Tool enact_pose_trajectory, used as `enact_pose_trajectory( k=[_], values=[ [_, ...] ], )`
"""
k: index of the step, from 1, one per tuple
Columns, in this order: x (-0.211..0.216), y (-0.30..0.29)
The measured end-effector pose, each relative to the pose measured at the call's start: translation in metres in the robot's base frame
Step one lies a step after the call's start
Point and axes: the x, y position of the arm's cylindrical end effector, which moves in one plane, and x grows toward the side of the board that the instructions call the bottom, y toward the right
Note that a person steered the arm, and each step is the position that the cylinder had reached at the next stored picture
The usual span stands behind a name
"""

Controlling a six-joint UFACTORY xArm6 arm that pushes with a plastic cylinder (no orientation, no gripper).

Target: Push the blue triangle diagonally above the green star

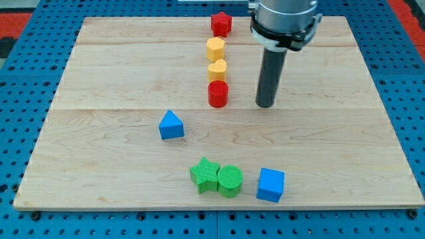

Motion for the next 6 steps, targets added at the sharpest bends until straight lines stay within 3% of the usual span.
enact_pose_trajectory(
  k=[2, 3, 4, 5, 6],
  values=[
    [-0.001, -0.061],
    [0.007, -0.047],
    [0.048, -0.028],
    [0.060, -0.109],
    [0.071, -0.132]
  ],
)
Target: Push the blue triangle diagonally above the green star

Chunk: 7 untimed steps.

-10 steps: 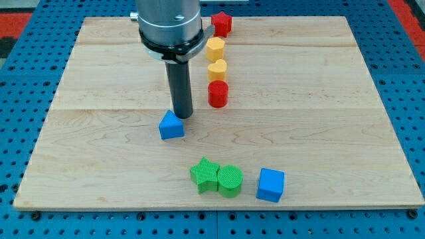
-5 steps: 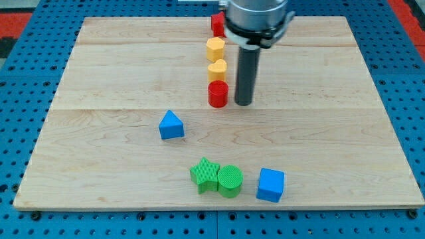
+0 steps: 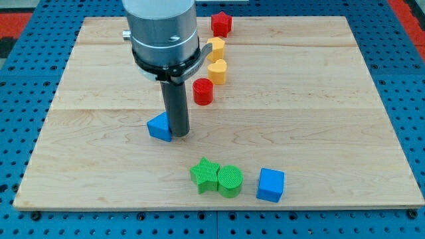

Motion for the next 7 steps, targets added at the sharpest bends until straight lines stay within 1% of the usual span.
enact_pose_trajectory(
  k=[1, 2, 3, 6, 7],
  values=[
    [0.015, -0.013],
    [0.007, -0.054],
    [-0.010, -0.052],
    [-0.045, -0.052],
    [-0.016, 0.016]
  ],
)
